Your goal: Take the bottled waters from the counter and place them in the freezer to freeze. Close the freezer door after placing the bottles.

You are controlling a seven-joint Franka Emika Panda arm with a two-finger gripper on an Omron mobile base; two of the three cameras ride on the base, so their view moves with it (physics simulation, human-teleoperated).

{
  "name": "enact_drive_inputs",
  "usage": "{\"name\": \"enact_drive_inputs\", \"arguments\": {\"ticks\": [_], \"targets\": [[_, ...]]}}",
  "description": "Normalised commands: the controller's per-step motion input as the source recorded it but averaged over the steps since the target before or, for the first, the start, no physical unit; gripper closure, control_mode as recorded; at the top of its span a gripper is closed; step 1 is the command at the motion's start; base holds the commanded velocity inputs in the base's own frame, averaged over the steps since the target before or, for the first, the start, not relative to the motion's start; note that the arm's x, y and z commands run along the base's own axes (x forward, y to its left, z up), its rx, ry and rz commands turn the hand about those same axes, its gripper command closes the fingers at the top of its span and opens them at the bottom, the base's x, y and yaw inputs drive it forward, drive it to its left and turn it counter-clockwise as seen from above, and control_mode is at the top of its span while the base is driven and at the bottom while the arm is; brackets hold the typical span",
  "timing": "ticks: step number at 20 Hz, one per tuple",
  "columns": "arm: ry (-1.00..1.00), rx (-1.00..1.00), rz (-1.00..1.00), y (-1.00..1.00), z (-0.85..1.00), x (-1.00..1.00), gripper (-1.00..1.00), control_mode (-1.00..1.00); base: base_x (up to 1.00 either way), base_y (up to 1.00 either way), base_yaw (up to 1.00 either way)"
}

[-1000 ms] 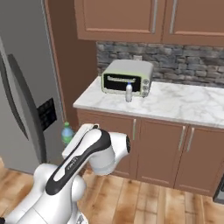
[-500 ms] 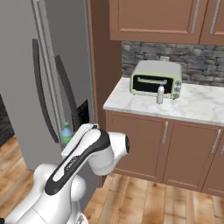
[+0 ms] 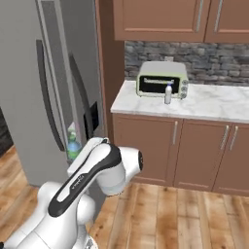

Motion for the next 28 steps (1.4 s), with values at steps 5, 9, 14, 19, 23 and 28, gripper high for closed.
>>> {"name": "enact_drive_inputs", "arguments": {"ticks": [5,9,14,19,23,28], "targets": [[0.00,0.00,0.00,0.00,0.00,0.00,1.00,1.00,-0.31,0.79,-0.15],[0.00,0.00,0.00,0.00,0.00,0.00,1.00,1.00,-0.33,0.80,-0.14],[0.00,0.00,0.00,0.00,0.00,0.00,1.00,1.00,-0.37,0.74,-0.18],[0.00,0.00,0.00,0.00,0.00,0.00,1.00,1.00,-0.02,0.72,-0.39],[0.00,0.00,0.00,0.00,0.00,0.00,1.00,1.00,0.15,0.95,-0.46],[0.00,0.00,0.00,0.00,0.00,0.00,1.00,1.00,0.26,0.95,-0.41]]}}
